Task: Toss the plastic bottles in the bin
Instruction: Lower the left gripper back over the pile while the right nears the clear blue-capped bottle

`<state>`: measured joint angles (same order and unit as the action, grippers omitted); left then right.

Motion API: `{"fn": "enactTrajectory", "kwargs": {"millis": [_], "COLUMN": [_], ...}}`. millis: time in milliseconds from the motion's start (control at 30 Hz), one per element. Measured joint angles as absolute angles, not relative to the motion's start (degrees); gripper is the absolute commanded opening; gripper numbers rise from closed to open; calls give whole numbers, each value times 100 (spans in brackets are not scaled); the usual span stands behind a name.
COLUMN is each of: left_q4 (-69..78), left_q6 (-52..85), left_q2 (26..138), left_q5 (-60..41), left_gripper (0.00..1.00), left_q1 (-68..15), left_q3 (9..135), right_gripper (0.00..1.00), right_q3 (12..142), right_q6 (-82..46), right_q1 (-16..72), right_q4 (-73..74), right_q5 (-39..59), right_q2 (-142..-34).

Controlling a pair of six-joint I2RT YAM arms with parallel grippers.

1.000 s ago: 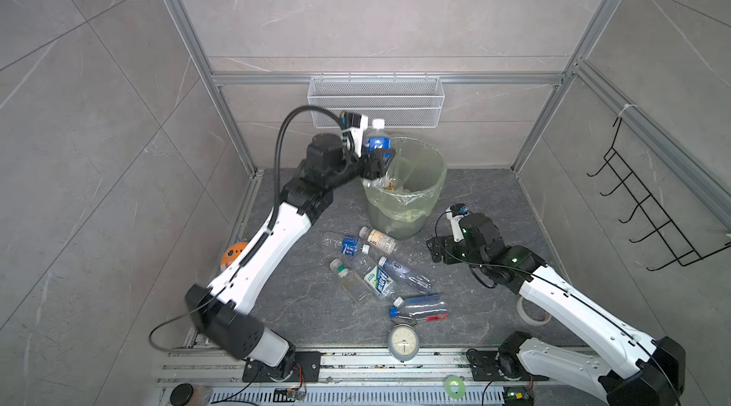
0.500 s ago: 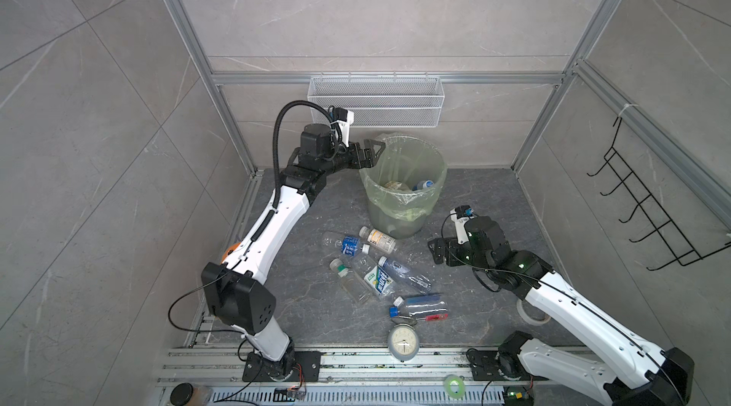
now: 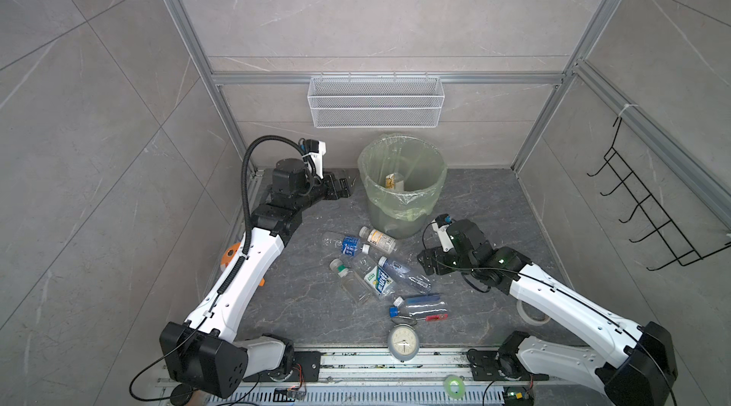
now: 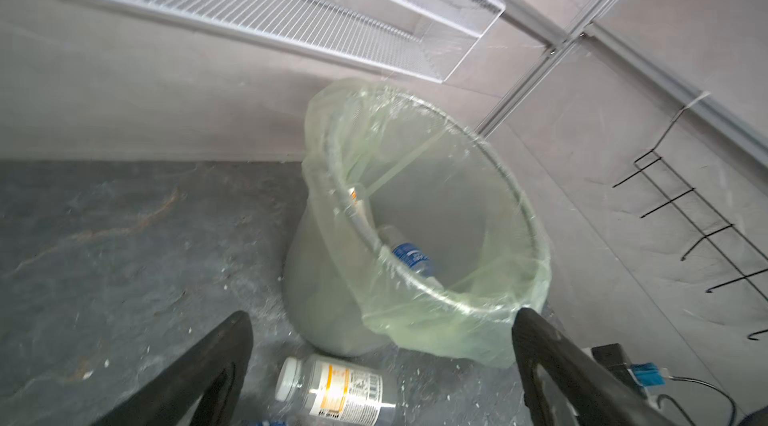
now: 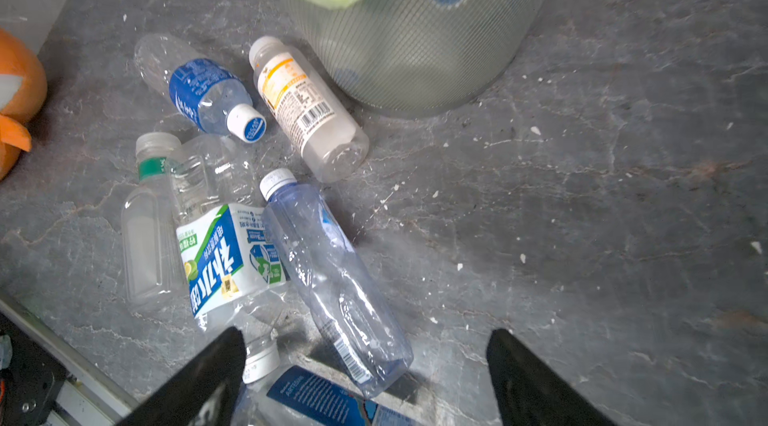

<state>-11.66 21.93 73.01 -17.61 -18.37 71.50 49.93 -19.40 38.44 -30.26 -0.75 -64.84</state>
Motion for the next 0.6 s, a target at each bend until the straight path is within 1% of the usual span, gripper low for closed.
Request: {"fn": "enactTrajectory", "kwargs": {"millis": [267,600], "left_q4": [-1203,-1212], "left_q6": [2237,2408], "left_q2": [6967,6626], "left_q5": [-1649,-1651], "left_gripper": [100,100], "left_q1": [-1837,-1837], "left_q3": [6042,5196], "right_gripper": [83,78], "right_q3": [4969,4982], "right_q6": [-1848,-1721], "right_q1": [4134,4523], "right_q4": [-3173,-3181], "right_q5": [-60,-95], "right_q2": [-6611,-7550]}}
